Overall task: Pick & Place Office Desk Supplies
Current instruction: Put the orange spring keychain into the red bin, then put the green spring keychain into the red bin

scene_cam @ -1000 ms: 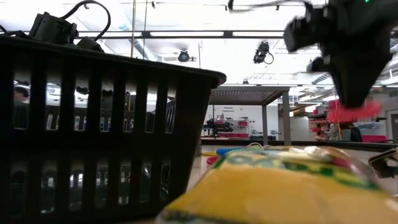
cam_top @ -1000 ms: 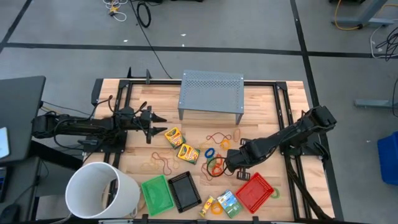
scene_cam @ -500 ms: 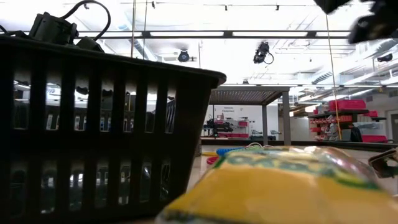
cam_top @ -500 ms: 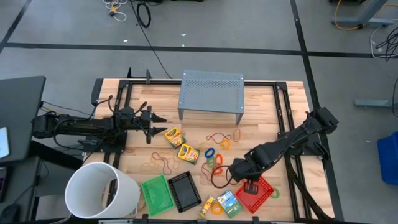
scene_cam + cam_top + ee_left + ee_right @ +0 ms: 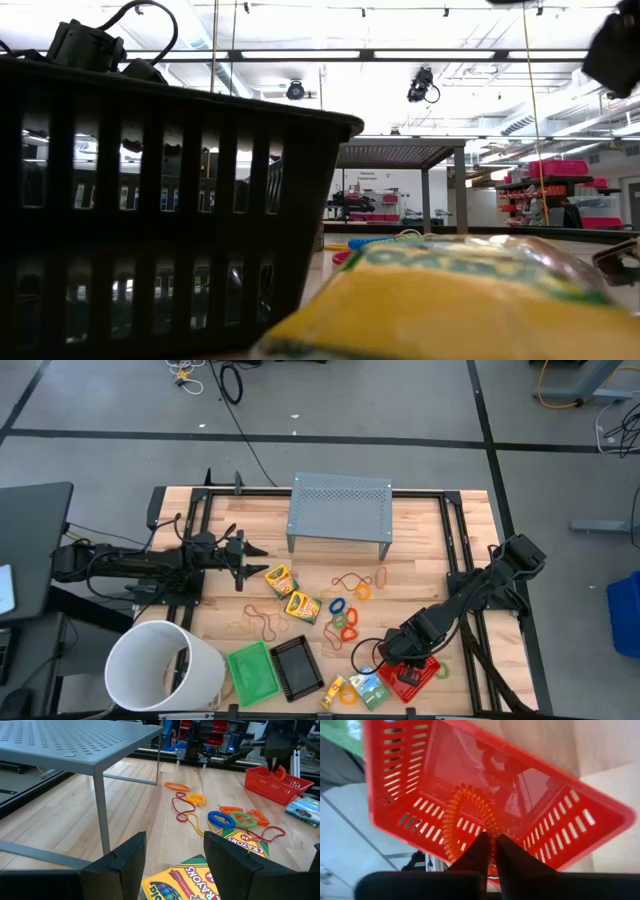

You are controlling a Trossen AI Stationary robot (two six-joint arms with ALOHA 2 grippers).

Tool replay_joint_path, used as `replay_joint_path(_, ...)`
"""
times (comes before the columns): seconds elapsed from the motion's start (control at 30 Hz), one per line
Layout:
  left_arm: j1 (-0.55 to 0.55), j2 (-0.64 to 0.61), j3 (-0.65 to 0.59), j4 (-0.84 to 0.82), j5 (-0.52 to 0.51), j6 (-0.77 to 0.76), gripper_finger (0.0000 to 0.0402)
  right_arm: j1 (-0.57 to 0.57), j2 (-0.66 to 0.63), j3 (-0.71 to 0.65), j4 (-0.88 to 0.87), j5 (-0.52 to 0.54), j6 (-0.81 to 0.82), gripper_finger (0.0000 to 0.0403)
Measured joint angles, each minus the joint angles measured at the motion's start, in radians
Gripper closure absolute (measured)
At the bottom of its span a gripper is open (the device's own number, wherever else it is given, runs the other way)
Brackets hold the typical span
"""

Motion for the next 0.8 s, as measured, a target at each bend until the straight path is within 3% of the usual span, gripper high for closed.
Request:
replay_joint_path(0.23, 0.0, 0.0, 0.0, 0.0, 0.0, 0.002, 0.0198, -0.001, 0.0, -0.022, 0.008, 0.001, 0.026, 0.0253)
replay_joint_path(0.4, 0.0, 0.0, 0.0, 0.0, 0.0, 0.002, 0.0198, -0.001, 0.0, -0.022, 0.01, 0.041, 0.026, 0.0222)
replay_joint_path(0.57, 0.0, 0.0, 0.0, 0.0, 0.0, 0.002, 0.0198, 0.001, 0.0, -0.022, 0.01, 0.063, 0.022, 0.0254)
replay_joint_path(0.8, 0.0, 0.0, 0.0, 0.0, 0.0, 0.003, 0.0198, 0.011, 0.0, 0.02, -0.03, -0.038, 0.059, 0.0383)
